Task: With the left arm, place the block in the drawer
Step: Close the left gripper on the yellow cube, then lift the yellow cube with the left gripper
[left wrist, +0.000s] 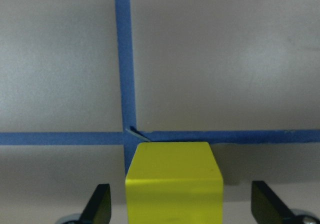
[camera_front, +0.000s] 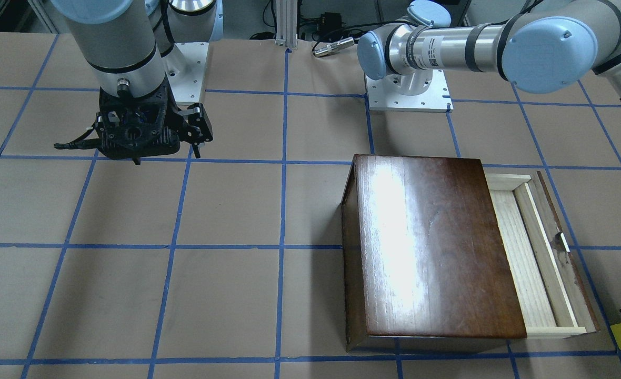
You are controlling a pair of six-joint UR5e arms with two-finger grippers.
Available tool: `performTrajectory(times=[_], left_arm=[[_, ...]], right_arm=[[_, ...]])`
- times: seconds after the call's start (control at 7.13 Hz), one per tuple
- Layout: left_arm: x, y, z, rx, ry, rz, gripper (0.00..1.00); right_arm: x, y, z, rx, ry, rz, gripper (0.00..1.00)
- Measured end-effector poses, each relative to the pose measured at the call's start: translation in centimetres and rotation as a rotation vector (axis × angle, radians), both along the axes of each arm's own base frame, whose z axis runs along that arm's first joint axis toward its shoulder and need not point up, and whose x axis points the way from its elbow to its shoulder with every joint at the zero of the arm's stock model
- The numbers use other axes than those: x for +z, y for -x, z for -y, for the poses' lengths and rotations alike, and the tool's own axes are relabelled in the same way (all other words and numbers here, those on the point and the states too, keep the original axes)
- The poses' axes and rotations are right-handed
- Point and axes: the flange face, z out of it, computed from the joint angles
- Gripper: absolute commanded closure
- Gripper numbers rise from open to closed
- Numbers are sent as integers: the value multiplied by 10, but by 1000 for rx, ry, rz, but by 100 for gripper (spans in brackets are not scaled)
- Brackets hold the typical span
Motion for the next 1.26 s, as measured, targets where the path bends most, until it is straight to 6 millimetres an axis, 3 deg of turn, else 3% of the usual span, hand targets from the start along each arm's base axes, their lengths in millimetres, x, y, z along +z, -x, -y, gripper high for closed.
performTrajectory(times=[0.28,0.56,0.98,1.12,1.26], left_arm=[[-7,0,0,1,-2,-12,3],[-12,-2,0,3,-3,-19,29],[-15,-8,-3,11,5,-27,79],[-15,-8,-3,11,5,-27,87],[-15,-9,-3,12,7,-27,88]], right_arm=[[0,0,0,-1,0,0,0],[0,0,0,0,0,0,0],[0,0,0,0,0,0,0],[0,0,0,0,0,0,0],[0,0,0,-1,0,0,0]])
